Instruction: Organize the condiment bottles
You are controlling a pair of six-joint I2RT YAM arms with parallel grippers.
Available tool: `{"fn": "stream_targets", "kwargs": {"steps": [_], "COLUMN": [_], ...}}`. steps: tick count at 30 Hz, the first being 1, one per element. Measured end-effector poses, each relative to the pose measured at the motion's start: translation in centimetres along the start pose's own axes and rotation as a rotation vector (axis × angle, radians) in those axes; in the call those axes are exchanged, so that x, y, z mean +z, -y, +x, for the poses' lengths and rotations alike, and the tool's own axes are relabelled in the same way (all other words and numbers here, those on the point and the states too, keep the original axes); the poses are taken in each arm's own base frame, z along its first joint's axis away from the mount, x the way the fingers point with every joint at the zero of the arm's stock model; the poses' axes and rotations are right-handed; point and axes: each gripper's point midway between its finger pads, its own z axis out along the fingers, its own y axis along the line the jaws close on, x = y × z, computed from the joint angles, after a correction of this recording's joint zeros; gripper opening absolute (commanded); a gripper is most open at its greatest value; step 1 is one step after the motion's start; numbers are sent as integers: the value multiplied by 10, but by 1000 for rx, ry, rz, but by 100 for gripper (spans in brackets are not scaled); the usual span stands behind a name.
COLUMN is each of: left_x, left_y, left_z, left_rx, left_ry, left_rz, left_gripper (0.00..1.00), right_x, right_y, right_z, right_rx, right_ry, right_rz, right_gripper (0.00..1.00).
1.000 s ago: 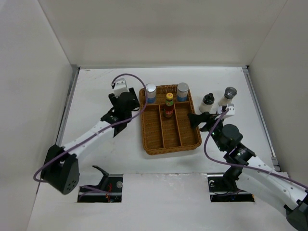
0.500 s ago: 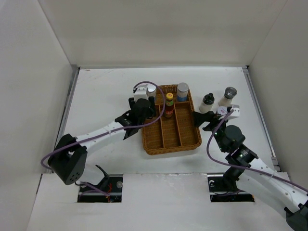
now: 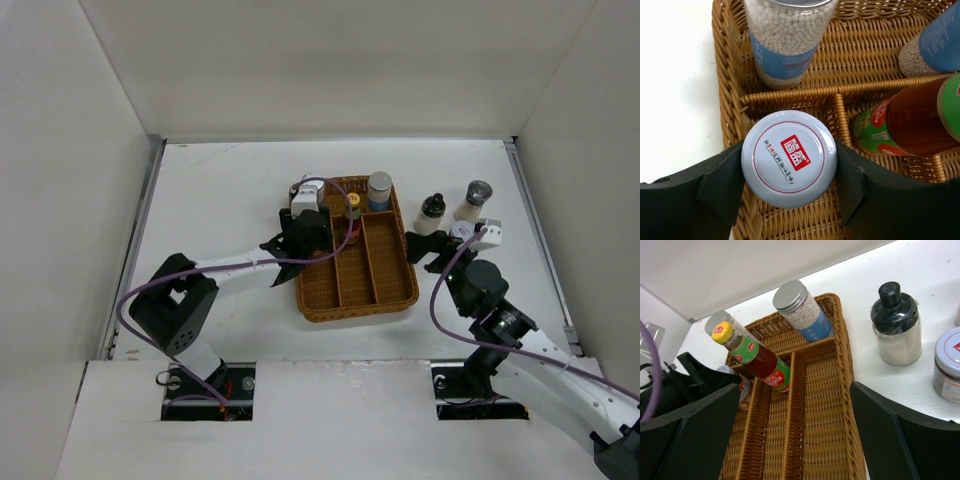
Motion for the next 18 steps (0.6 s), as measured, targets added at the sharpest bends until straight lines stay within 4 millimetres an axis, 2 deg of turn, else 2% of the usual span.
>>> {"fn": "stream_targets", "kwargs": {"steps": [3,8,10,14,18], "left_x": [-1,-9,-25,-72,-111], "left_y": [-1,12,16,16,4], "left_z": [-1,-18,-29,-55,-79], "left_rx": [3,-39,-73,-158,-268], "left_ry": [9,78,124,240,374], "left_rz": [-13,23,63,161,244], "left_gripper": [69,88,92,94,93], "right_x": [1,2,2,1,7], "right_y": [6,24,37,65,95], "right_z": [0,6,6,-7,-13], "right_rx": [-6,-34,-52,-68,-79], "right_ry": [1,-22,-31,-7,-3], "right_rz": [25,97,152,281,414], "right_gripper": [99,100,100,100,100]}}
